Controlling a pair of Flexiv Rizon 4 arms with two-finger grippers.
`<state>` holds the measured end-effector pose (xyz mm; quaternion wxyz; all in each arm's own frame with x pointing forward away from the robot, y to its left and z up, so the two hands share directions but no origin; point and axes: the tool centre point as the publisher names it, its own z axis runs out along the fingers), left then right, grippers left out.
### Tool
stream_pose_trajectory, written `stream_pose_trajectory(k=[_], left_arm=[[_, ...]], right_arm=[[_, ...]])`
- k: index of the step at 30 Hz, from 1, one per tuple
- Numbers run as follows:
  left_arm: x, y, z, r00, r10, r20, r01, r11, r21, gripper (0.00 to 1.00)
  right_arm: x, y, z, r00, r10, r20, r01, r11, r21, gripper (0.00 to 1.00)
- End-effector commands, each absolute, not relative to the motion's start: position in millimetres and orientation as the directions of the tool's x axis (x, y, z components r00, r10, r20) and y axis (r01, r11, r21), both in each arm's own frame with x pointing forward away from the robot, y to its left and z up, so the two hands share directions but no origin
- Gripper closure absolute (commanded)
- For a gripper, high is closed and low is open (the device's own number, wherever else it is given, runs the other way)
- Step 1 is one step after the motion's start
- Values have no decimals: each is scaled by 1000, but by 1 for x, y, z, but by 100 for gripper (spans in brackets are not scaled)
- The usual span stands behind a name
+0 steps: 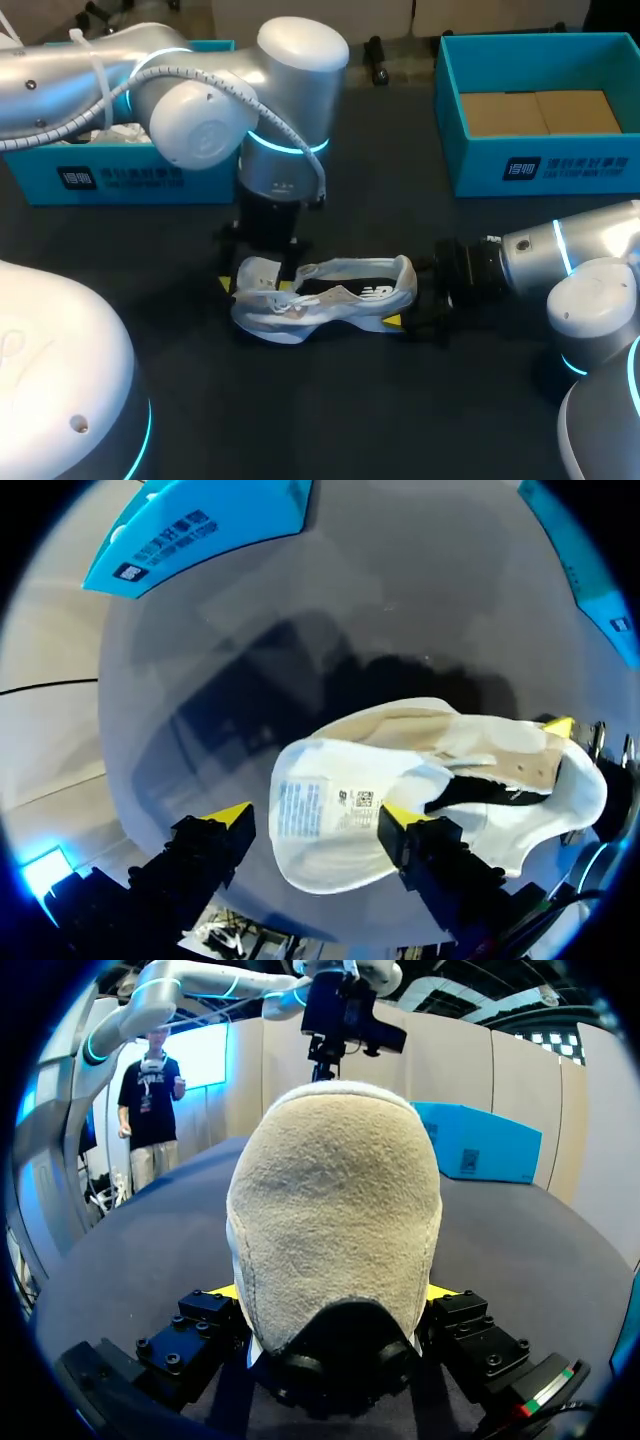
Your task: Take the shoe out of the shoebox, open the shoe tongue, remove and reinsert the insole, then place the shoe into the shoebox
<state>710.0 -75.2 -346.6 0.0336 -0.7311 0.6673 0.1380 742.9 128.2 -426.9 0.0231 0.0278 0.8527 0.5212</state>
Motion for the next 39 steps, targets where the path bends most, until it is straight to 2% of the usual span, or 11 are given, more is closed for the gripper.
stream_pose_trajectory(k=[1, 11, 14, 20, 29, 32, 33, 35, 37, 39], left_arm=[[704, -89, -347, 58, -965, -254, -990, -88, 109, 13], [698, -100, -328, 8, -977, -214, -996, -28, 88, 9], [697, -100, -317, -14, -980, -196, -997, -1, 76, 0], [698, -104, -296, -98, -981, -166, -994, 88, 67, 0], [709, -122, -279, -106, -981, -162, -994, 107, -3, 0], [711, -131, -273, -162, -977, -139, -987, 164, -1, 0], [711, -133, -271, -218, -968, -126, -976, 219, 1, 0], [711, -136, -267, -312, -944, -109, -949, 315, -17, 9], [710, -142, -264, -362, -924, -122, -926, 372, -68, 40], [710, -146, -260, -437, -892, -118, -889, 448, -93, 55]], right_arm=[[742, 132, -433, -997, 74, -11, 24, 457, 889, 100], [742, 132, -433, -997, 74, -11, 24, 457, 889, 100], [742, 132, -433, -997, 74, -11, 24, 457, 889, 100], [742, 132, -433, -997, 74, -11, 24, 457, 889, 100], [742, 132, -433, -997, 74, -11, 24, 457, 889, 100], [742, 132, -433, -997, 74, -11, 24, 457, 889, 100], [742, 132, -433, -997, 74, -11, 24, 457, 889, 100], [742, 132, -433, -997, 74, -11, 24, 457, 889, 100], [742, 132, -433, -997, 74, -11, 24, 457, 889, 100], [742, 132, -433, -997, 74, -11, 24, 457, 889, 100]])
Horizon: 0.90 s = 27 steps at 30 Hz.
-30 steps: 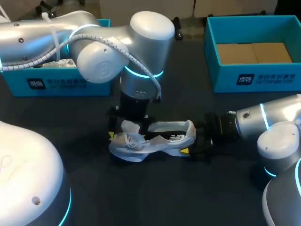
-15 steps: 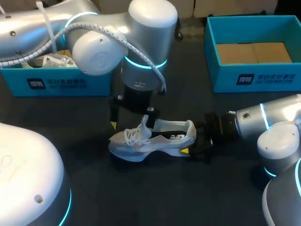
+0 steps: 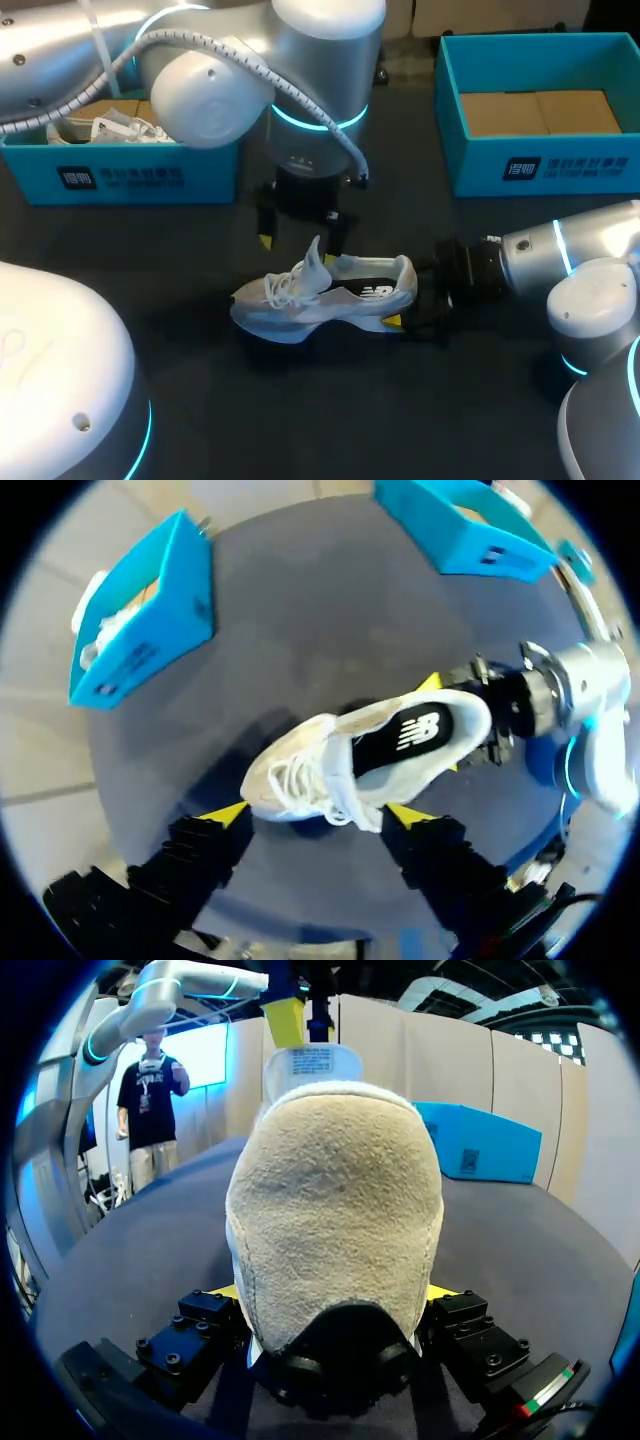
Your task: Take the shoe out of the shoebox, open the shoe tongue, remove and reinsert the insole, then place the shoe into the shoebox
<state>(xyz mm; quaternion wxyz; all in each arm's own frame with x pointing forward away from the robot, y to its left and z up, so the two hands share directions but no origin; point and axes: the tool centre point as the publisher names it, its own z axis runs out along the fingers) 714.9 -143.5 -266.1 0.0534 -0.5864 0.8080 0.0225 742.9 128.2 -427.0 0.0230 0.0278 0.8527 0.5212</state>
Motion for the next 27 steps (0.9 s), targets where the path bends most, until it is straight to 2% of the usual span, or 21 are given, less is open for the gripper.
stream_pose_trajectory(k=[1, 2, 3, 4, 5, 7, 15, 27], left_arm=[[710, -148, -257, -461, -880, -112, -877, 471, -91, 58], [711, -150, -254, -519, -849, -101, -845, 528, -90, 69], [712, -153, -252, -537, -837, -102, -831, 546, -108, 75], [712, -156, -251, -571, -814, -109, -805, 581, -119, 75], [712, -158, -249, -608, -787, -101, -777, 617, -124, 86], [714, -162, -246, -680, -728, -89, -718, 686, -119, 99], [714, -173, -249, -899, -437, 7, -437, 897, -70, 100], [714, -173, -249, -899, -437, 7, -437, 897, -70, 100]], right_arm=[[742, 132, -433, -997, 74, -11, 24, 457, 889, 100], [742, 132, -433, -997, 74, -11, 24, 457, 889, 100], [742, 132, -433, -997, 74, -11, 24, 457, 889, 100], [742, 132, -433, -997, 74, -11, 24, 457, 889, 100], [742, 132, -433, -997, 74, -11, 24, 457, 889, 100], [742, 132, -433, -997, 74, -11, 24, 457, 889, 100], [742, 132, -433, -997, 74, -11, 24, 457, 889, 100], [742, 132, -433, -997, 74, -11, 24, 457, 889, 100]])
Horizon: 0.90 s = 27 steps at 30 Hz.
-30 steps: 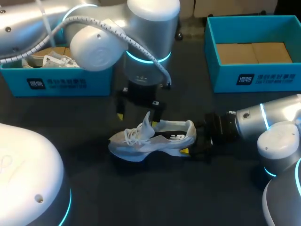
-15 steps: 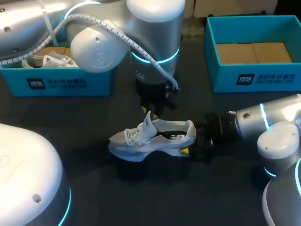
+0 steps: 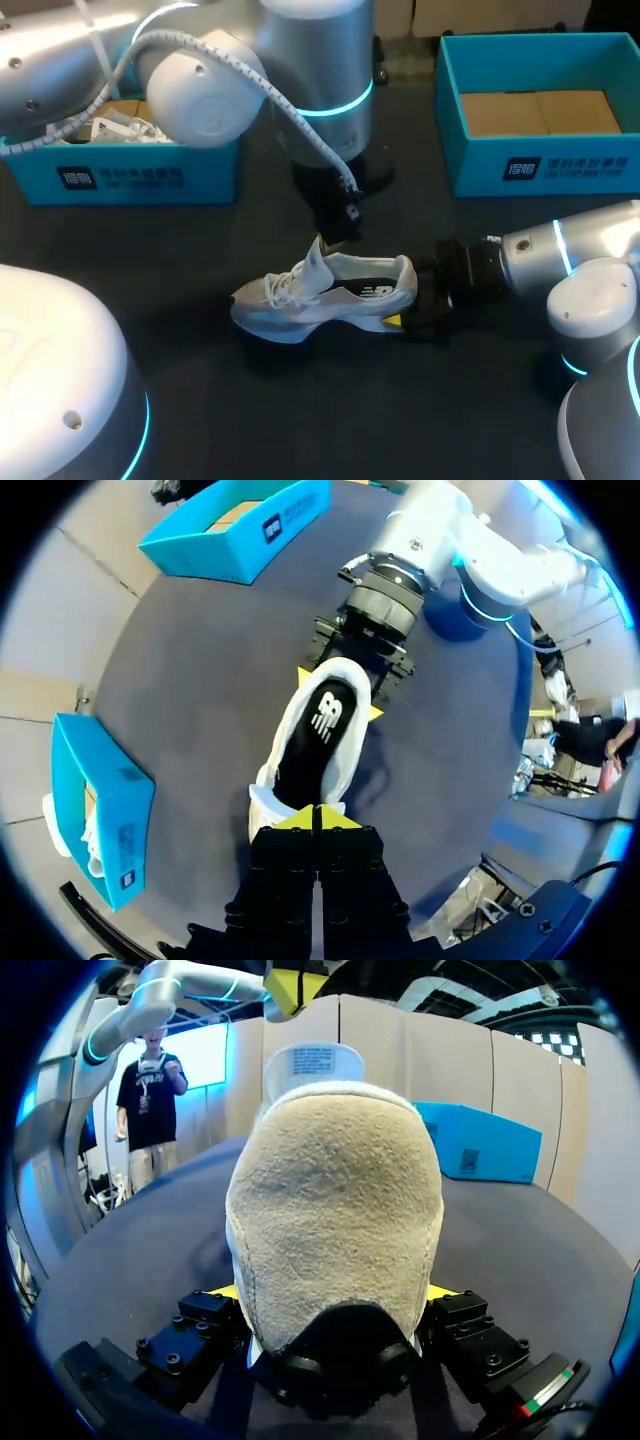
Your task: Take the shoe out of the shoebox, open the shoe tongue, remove and reinsert the insole, then place the shoe into the shoebox
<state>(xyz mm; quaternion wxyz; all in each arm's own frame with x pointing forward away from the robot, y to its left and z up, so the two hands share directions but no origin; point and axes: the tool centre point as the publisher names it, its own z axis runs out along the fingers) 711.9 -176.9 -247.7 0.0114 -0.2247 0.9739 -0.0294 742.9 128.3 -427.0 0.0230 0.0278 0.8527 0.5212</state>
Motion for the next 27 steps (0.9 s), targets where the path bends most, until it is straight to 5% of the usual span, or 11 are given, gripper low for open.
stream_pose_trajectory(k=[1, 8, 15, 27], left_arm=[[714, -173, -249, -899, -437, 7, -437, 897, -70, 100], [714, -173, -249, -899, -437, 7, -437, 897, -70, 100], [719, -185, -267, -970, -158, 183, -173, 983, -67, 100], [712, -202, -298, -999, -37, 29, -41, 992, -123, 100]], right_arm=[[742, 132, -433, -997, 74, -11, 24, 457, 889, 100], [742, 132, -433, -997, 74, -11, 24, 457, 889, 100], [742, 132, -433, -997, 74, -11, 24, 457, 889, 100], [742, 132, -433, -997, 74, -11, 24, 457, 889, 100]])
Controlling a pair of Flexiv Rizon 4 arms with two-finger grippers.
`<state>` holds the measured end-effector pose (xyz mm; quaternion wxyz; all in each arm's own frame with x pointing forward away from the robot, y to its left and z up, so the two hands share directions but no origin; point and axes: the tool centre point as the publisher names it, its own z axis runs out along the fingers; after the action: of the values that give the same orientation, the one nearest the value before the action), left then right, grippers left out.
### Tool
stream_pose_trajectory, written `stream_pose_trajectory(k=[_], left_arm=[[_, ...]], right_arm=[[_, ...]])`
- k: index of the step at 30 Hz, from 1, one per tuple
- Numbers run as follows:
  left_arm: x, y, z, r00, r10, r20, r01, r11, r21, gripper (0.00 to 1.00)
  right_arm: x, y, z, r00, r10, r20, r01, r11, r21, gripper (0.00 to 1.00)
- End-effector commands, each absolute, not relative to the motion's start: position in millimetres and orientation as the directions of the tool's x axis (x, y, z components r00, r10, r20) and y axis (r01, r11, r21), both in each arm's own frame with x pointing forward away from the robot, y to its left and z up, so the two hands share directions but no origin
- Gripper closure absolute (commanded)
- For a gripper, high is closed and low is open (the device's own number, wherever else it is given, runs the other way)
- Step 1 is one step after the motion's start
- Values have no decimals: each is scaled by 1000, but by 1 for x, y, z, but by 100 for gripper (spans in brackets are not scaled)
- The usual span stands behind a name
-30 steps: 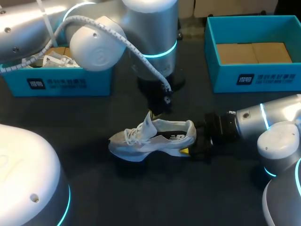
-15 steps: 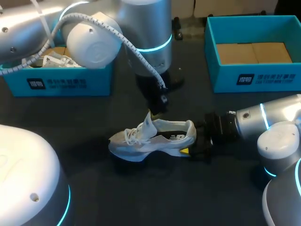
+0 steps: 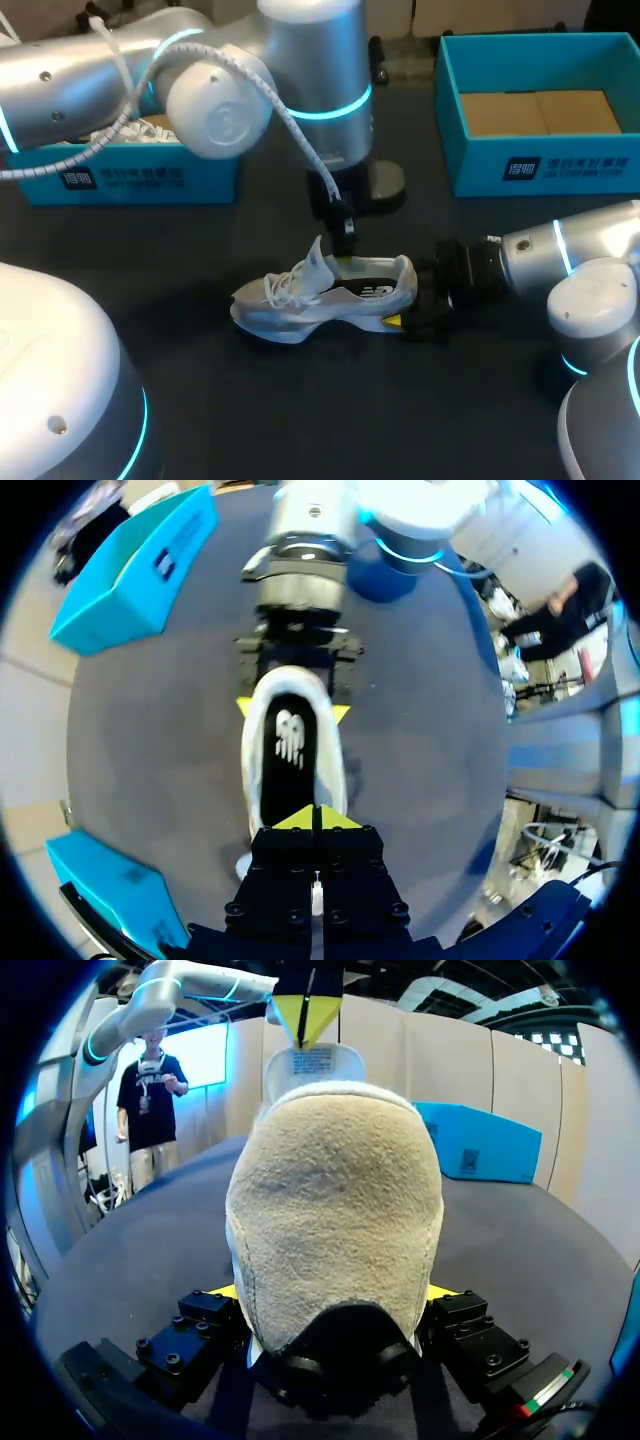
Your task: Take the shoe out of the shoebox, open the shoe tongue, remove and reinsert the insole, then place the shoe into the shoebox
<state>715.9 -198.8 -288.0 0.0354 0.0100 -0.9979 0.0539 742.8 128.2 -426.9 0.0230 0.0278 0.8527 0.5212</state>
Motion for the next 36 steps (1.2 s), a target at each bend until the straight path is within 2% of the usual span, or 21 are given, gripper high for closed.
stream_pose_trajectory(k=[1, 14, 16, 22, 36], left_arm=[[712, -202, -298, -999, -37, 29, -41, 992, -123, 100], [712, -202, -298, -999, -37, 29, -41, 992, -123, 100], [710, -210, -313, -1000, -2, -16, 0, 992, -128, 100], [712, -221, -338, -999, 34, 16, 33, 995, -98, 100], [721, -231, -367, -991, 112, 78, 104, 989, -102, 100]], right_arm=[[742, 132, -433, -997, 74, -11, 24, 457, 889, 100], [742, 132, -433, -997, 74, -11, 24, 457, 889, 100], [742, 132, -433, -997, 74, -11, 24, 457, 889, 100], [742, 132, -433, -997, 74, -11, 24, 457, 889, 100], [742, 132, -433, -997, 74, -11, 24, 457, 889, 100]])
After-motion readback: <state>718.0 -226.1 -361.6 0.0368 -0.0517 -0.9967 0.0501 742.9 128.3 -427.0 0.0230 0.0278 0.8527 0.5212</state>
